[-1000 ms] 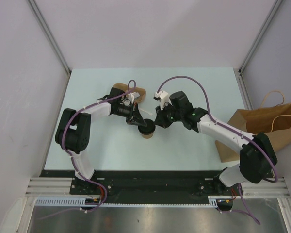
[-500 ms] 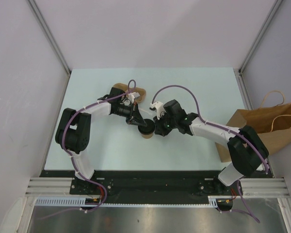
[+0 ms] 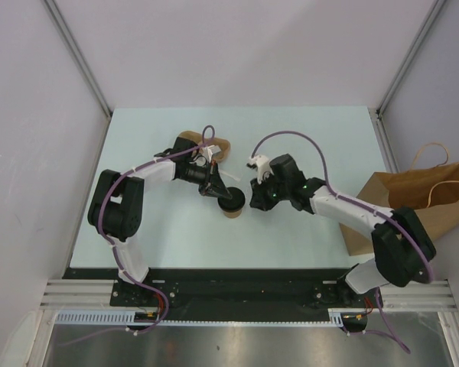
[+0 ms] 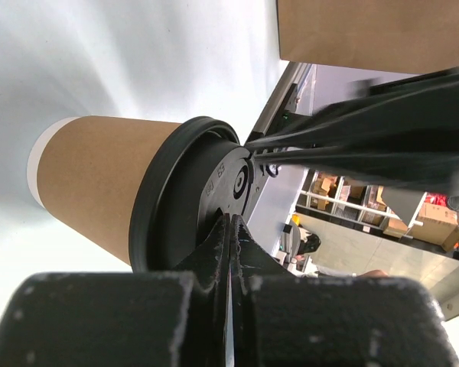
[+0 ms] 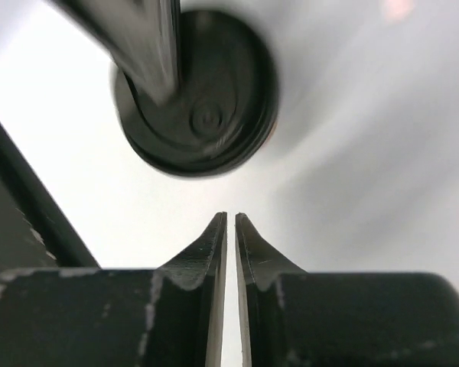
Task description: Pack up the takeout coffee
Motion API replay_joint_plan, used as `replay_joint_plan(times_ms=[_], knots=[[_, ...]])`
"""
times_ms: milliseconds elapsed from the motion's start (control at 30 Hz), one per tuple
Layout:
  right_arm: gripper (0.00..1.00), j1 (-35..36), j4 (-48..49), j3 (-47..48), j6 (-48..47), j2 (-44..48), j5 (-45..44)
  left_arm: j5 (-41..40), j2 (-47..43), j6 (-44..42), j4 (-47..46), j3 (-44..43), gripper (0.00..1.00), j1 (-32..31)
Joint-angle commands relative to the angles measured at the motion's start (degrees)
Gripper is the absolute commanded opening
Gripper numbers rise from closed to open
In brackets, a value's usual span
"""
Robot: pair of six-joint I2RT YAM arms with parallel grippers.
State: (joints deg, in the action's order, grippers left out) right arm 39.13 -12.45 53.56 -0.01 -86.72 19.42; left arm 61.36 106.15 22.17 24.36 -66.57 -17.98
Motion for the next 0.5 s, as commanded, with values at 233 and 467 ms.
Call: replay_joint_plan(times_ms=[233,467], knots=[[0.14,-4.33,6.03,6.64,6.34,4.54,5.01,-12.41,3.80,-3.98,-0.89,1.70,0.00,-1.62],[0.11,-0.91,6.56,4.28,6.43,-3.88,3.00,-12.23,4.07,-3.63,-1.07,1.79,0.00,-1.80]])
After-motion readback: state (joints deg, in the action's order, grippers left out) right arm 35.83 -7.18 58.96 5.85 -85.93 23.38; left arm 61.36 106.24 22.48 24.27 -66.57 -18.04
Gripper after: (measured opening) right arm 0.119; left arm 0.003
